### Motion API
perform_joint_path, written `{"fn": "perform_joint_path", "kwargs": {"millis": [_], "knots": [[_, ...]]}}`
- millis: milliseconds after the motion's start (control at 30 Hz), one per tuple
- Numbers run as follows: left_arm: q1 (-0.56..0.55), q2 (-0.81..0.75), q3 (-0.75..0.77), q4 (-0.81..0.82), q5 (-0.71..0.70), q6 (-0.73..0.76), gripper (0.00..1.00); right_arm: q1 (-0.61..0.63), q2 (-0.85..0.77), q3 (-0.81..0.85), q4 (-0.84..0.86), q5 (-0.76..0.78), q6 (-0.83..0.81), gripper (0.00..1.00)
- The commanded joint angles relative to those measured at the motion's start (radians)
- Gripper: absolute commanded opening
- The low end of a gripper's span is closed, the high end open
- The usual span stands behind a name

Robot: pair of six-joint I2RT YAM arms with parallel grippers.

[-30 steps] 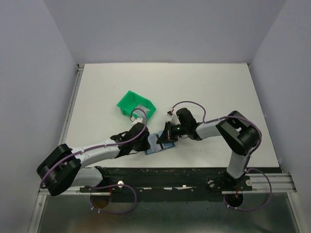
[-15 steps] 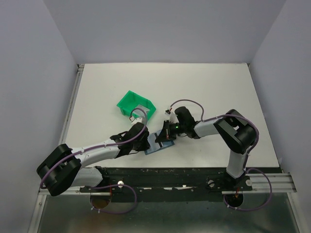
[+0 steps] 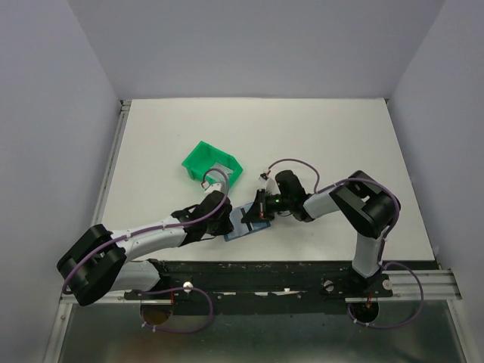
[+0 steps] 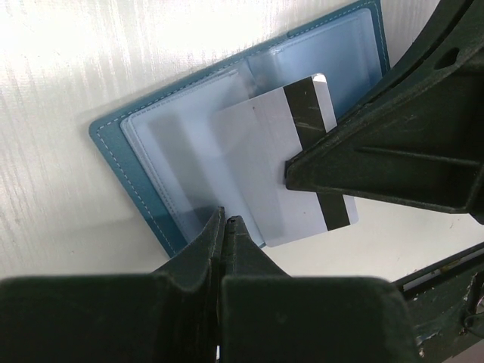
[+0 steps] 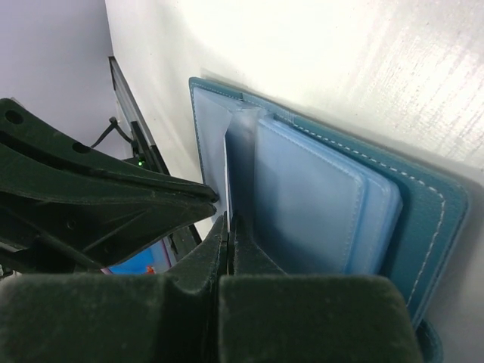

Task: Put the credit cards into the card holder
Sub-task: Insert the credit card into the card holder.

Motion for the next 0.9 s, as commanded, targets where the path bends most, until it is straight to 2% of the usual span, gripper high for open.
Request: {"fn": "perform_joint_path", "kwargs": {"millis": [0,200,400,867], "knots": [[0.004,-0.03,0.0,-0.06,-0.015,-0.001,0.0,0.0,0.04,-0.021,0.101,0.021,0.047,0.01],[0.016,-0.11,0.014,-0.129,-0.056,-0.001,0.01,0.0,0.054,-0.021,0.103,0.018,0.042,0.0],[0.032,-0.167,-0.014,-0.141,-0.07,-0.012,0.11,0.0,0.055,-0.018,0.095,0.018,0.041,0.01],[0.038,-0.067,-0.075,-0.072,-0.042,-0.03,0.11,0.0,0.065,-0.001,0.073,0.018,0.028,0.0]]}}
